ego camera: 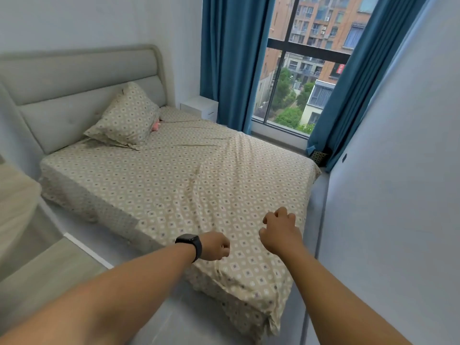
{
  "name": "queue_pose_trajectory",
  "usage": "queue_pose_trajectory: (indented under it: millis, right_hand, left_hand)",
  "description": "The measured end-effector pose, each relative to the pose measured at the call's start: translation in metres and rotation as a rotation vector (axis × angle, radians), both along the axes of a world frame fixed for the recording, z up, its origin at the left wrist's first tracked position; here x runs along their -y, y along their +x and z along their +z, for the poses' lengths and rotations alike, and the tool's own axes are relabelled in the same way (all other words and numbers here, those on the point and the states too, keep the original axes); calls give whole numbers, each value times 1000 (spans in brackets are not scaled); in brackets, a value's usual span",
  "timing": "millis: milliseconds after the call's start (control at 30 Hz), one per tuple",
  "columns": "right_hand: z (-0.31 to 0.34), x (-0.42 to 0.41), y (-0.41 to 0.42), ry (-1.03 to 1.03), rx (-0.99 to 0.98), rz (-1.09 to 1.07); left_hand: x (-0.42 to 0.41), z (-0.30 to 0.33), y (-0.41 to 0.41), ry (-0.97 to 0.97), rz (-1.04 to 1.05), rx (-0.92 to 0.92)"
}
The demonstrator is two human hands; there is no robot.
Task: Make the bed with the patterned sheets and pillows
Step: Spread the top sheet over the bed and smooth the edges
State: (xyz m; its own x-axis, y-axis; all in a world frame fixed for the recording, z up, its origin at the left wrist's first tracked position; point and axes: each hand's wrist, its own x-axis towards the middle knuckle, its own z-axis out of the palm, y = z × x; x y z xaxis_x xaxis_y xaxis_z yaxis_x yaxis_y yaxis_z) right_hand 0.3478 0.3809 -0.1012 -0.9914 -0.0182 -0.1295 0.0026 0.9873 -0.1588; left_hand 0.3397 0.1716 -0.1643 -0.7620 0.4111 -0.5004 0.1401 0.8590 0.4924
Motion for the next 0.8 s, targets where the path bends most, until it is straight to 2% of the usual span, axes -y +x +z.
queue_pose_trajectory:
  millis: [200,433,633,733,800]
  right_hand:
    - [-4,89,-19,-69,59,63]
    - [-55,158,-80,-46,248,162]
    - [-110,209,-184,-9,335,260]
    - [-134,237,-248,24,412,322]
    - [-144,258,-287,52,393,383]
  left_hand:
    - [106,0,-5,12,229,-4]
    - [176,-37,-57,35,388,22]
    - [235,-105,-130,-53,472,76]
    - [273,-130,-173,-73,575,175]
    - [295,-141,-201,-40,673,185]
